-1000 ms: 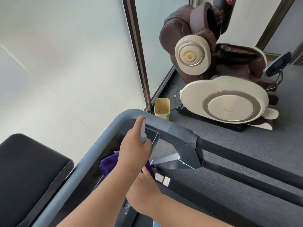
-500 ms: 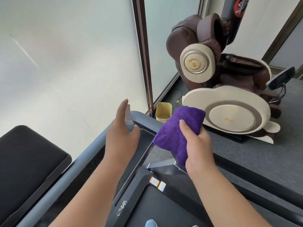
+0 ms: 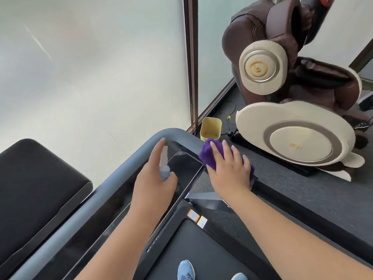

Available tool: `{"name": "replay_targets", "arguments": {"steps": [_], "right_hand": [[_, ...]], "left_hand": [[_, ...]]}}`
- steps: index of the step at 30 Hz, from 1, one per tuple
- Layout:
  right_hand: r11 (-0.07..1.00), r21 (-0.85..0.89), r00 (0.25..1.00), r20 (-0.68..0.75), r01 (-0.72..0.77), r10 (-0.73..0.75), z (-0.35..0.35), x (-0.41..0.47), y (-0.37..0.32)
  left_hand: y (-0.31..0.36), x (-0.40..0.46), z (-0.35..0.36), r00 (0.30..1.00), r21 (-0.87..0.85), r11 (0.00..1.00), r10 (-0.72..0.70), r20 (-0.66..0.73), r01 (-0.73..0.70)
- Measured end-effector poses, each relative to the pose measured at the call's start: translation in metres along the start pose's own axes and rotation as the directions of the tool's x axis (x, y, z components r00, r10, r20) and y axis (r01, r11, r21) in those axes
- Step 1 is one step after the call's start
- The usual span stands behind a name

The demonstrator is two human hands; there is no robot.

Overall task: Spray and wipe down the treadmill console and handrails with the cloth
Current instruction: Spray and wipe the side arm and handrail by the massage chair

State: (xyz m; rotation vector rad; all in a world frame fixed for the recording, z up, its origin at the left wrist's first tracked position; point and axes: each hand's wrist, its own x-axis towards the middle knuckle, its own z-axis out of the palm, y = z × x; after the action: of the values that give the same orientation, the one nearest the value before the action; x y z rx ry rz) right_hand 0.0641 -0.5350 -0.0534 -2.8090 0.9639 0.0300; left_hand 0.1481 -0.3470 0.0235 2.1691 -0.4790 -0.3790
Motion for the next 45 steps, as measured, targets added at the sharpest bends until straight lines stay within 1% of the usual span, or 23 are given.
{"name": "replay_targets", "arguments": {"steps": [3, 5, 7, 10, 12, 13, 14, 17, 20, 21, 23, 24, 25, 28, 31, 33, 35, 37, 39, 41, 43, 45], "right_hand": [[0.998, 0.012, 0.996, 0.070, 0.061, -0.062, -0.004, 0.053, -0.039], [0.993, 0.016, 0.990, 0.068, 0.120, -0.121, 0.002, 0.079, -0.069], [0.984, -0.026, 0.983, 0.065, 0.174, -0.172, 0.008, 0.090, -0.089], [0.963, -0.085, 0.967, 0.038, 0.255, -0.252, 0.013, 0.079, -0.085], [0.940, -0.108, 0.946, 0.015, 0.323, -0.323, 0.016, 0.056, -0.061], [0.937, -0.114, 0.943, -0.003, 0.331, -0.333, 0.018, 0.041, -0.048], [0.943, -0.118, 0.949, -0.014, 0.311, -0.315, 0.018, 0.025, -0.033], [0.975, -0.123, 0.982, -0.023, 0.186, -0.190, 0.016, -0.024, 0.015], [0.991, -0.104, 0.997, 0.001, 0.083, -0.083, 0.015, -0.061, 0.047], [0.996, -0.074, 0.999, 0.017, 0.050, -0.049, 0.014, -0.064, 0.049], [0.998, 0.041, 0.999, 0.005, -0.043, 0.042, 0.013, -0.053, 0.038], [0.994, 0.077, 0.997, -0.005, -0.073, 0.074, 0.012, -0.041, 0.027], [0.994, 0.079, 0.997, -0.012, -0.072, 0.073, 0.010, -0.025, 0.014], [0.997, 0.073, 1.000, 0.013, 0.016, -0.017, 0.010, 0.036, -0.037], [0.987, 0.059, 0.989, 0.020, 0.147, -0.148, 0.013, 0.088, -0.097], [0.968, -0.006, 0.967, 0.029, 0.252, -0.252, 0.017, 0.102, -0.129], [0.939, -0.061, 0.941, 0.027, 0.339, -0.338, 0.021, 0.103, -0.140], [0.899, -0.095, 0.903, 0.010, 0.428, -0.429, 0.025, 0.094, -0.129], [0.847, -0.126, 0.853, -0.008, 0.517, -0.522, 0.031, 0.072, -0.100], [0.816, -0.169, 0.828, 0.006, 0.553, -0.560, 0.037, 0.043, -0.062], [0.829, -0.206, 0.851, 0.043, 0.520, -0.523, 0.039, 0.010, -0.026], [0.865, -0.207, 0.885, 0.009, 0.457, -0.465, 0.037, -0.017, 0.001]], "left_hand": [[-0.009, -0.004, -0.007, 1.000, -0.017, 1.000, -0.012, -0.020, 0.012], [-0.012, -0.006, -0.007, 0.999, -0.030, 1.000, -0.009, -0.039, 0.008], [-0.016, -0.011, -0.007, 0.998, -0.031, 0.999, -0.014, -0.064, 0.012], [-0.021, -0.014, -0.004, 0.997, -0.017, 1.000, -0.024, -0.072, 0.023], [-0.020, -0.014, 0.001, 0.998, -0.011, 0.999, -0.033, -0.052, 0.033], [-0.017, -0.013, 0.004, 0.998, -0.010, 0.999, -0.036, -0.041, 0.036], [-0.014, -0.012, 0.008, 0.999, -0.012, 0.999, -0.039, -0.028, 0.039], [-0.007, -0.006, 0.021, 0.999, -0.025, 0.998, -0.050, 0.006, 0.050], [-0.006, 0.003, 0.030, 0.999, -0.015, 0.999, -0.047, 0.019, 0.048], [-0.007, 0.005, 0.031, 0.999, -0.021, 0.999, -0.047, 0.023, 0.047], [-0.009, 0.008, 0.030, 0.998, -0.044, 0.998, -0.053, 0.020, 0.054], [-0.012, 0.008, 0.028, 0.998, -0.050, 0.997, -0.057, 0.013, 0.057], [-0.014, 0.007, 0.026, 0.998, -0.052, 0.997, -0.062, 0.006, 0.063], [-0.024, -0.001, 0.018, 0.997, -0.061, 0.995, -0.078, -0.017, 0.077], [-0.032, -0.010, 0.009, 0.992, -0.088, 0.991, -0.103, -0.067, 0.097], [-0.037, -0.013, 0.004, 0.987, -0.108, 0.987, -0.128, -0.094, 0.117], [-0.038, -0.012, -0.001, 0.983, -0.110, 0.985, -0.145, -0.116, 0.132], [-0.037, -0.010, -0.001, 0.983, -0.117, 0.985, -0.144, -0.116, 0.131], [-0.033, -0.009, 0.002, 0.986, -0.112, 0.986, -0.133, -0.102, 0.122], [-0.028, -0.009, 0.006, 0.989, -0.109, 0.988, -0.122, -0.082, 0.113], [-0.023, -0.008, 0.011, 0.991, -0.120, 0.987, -0.116, -0.061, 0.108], [-0.022, -0.007, 0.014, 0.994, -0.112, 0.990, -0.096, -0.050, 0.090]]}}
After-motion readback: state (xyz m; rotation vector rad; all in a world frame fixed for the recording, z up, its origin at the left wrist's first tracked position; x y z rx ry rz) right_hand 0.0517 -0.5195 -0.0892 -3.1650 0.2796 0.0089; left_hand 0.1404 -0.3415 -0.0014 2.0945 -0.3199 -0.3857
